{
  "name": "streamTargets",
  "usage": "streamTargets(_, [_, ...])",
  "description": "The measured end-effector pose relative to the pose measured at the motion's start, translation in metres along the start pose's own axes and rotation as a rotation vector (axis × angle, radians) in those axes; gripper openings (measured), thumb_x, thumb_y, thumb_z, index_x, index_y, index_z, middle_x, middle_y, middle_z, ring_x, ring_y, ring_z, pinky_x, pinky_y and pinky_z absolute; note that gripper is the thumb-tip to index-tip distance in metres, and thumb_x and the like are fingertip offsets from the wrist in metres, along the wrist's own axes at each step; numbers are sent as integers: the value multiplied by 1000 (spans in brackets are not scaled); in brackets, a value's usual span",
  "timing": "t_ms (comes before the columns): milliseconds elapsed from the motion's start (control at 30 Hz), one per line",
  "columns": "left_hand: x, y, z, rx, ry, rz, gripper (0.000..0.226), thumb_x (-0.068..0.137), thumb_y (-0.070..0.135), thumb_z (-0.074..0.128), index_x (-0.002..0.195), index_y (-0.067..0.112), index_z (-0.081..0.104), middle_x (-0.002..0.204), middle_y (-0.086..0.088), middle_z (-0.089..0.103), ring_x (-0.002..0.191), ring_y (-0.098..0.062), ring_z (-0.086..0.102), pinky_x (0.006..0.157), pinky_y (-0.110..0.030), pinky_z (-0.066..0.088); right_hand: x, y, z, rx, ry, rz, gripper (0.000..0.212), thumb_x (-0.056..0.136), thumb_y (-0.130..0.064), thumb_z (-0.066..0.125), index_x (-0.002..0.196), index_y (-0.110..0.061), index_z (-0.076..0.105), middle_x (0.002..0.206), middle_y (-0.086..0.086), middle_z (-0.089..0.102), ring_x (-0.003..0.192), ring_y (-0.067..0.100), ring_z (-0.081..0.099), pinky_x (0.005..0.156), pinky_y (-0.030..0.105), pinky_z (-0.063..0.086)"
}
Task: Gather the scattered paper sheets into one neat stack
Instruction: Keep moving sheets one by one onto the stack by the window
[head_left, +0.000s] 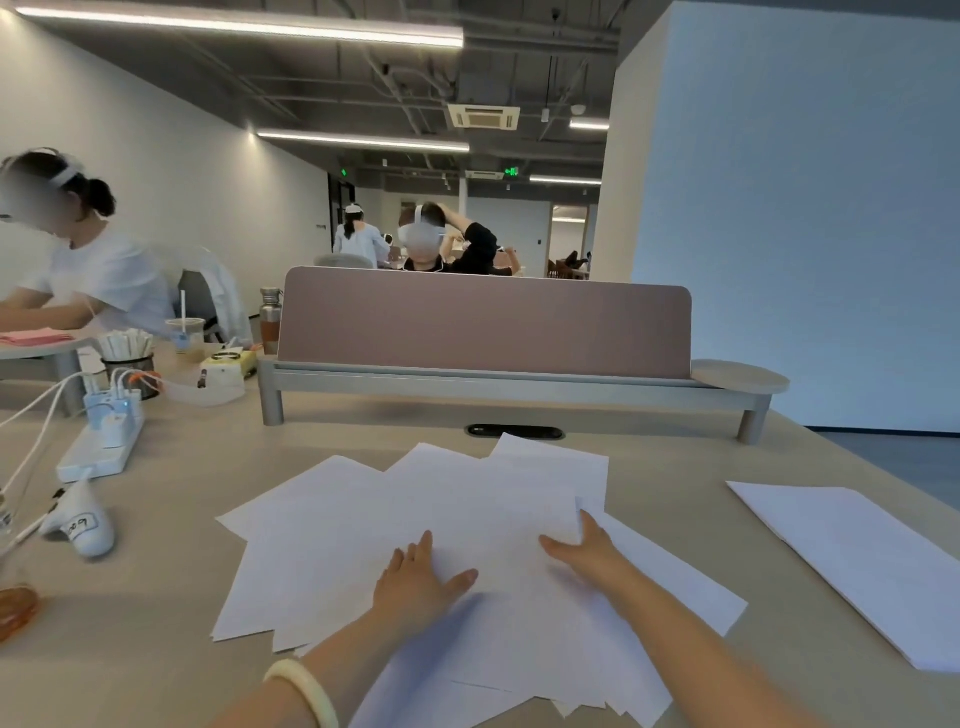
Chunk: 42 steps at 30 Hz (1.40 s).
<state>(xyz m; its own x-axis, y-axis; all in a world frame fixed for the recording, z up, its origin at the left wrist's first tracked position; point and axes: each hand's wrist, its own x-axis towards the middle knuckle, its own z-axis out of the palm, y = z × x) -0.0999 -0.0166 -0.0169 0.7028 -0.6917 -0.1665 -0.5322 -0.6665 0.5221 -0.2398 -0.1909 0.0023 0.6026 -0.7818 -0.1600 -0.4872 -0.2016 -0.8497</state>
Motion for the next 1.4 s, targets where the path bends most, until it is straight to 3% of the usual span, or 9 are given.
streamTargets(100, [-3,1,-12,-228,-60,37,89,88,51,53,151,19,-1,158,-3,16,146,-23,17,116,-34,20,11,6,-17,223,27,92,95,79,-32,72,150,-17,10,152,5,27,135,27,36,110,39,35])
streamTargets(300, [-6,-2,-16,-171,-24,136,83,88,47,56,151,20,9,158,-2,15,145,-21,20,117,-32,19,11,-4,-18,310,-57,157,87,81,-20,72,148,-16,15,123,4,47,107,23,48,76,31,46])
streamTargets(500, [8,-42,-45,271,119,-57,81,88,66,35,151,23,6,160,-1,2,147,-30,-2,119,-45,7,2,-4,-15,-33,35,106,93,82,-39,67,149,-12,10,153,10,26,140,30,28,115,40,26])
streamTargets(667, [6,-49,-26,334,14,-91,86,84,75,21,151,26,1,160,-2,-6,146,-35,-7,118,-50,4,-3,-11,18,-146,-5,86,99,82,-48,63,150,-19,-2,153,7,25,141,29,24,114,36,27])
streamTargets(900, [-1,-40,-21,377,-4,-106,91,79,79,24,150,29,-2,160,0,-2,146,-34,-1,116,-51,11,9,-12,4,261,36,155,106,75,-33,77,151,-21,4,152,8,21,136,31,32,107,43,37])
streamTargets(1000, [-5,-37,-23,393,-16,-110,90,80,79,23,150,30,-2,160,0,1,146,-35,3,115,-50,13,7,-13,-8,525,-21,241,95,80,-16,74,150,-19,10,144,11,34,119,30,47,74,34,49])
streamTargets(1133, [-11,-31,-27,438,-23,-102,87,80,78,22,150,31,1,158,-1,13,141,-33,19,111,-48,20,8,-12,-13,569,-120,280,44,82,-10,70,119,-8,47,86,12,56,55,20,55,42,24,42])
streamTargets(1267, [-17,-24,-31,476,-46,-86,84,82,77,19,150,31,1,155,-1,23,138,-31,24,108,-45,23,12,-6,-14,386,-134,304,22,76,-24,76,81,-11,60,73,6,57,60,17,45,52,24,28])
streamTargets(1400, [-21,-19,-34,497,-34,-58,82,83,76,19,149,29,10,150,0,31,135,-30,27,105,-43,27,17,-6,-15,282,-89,221,20,69,-23,81,75,-11,66,77,9,64,70,24,54,60,27,35])
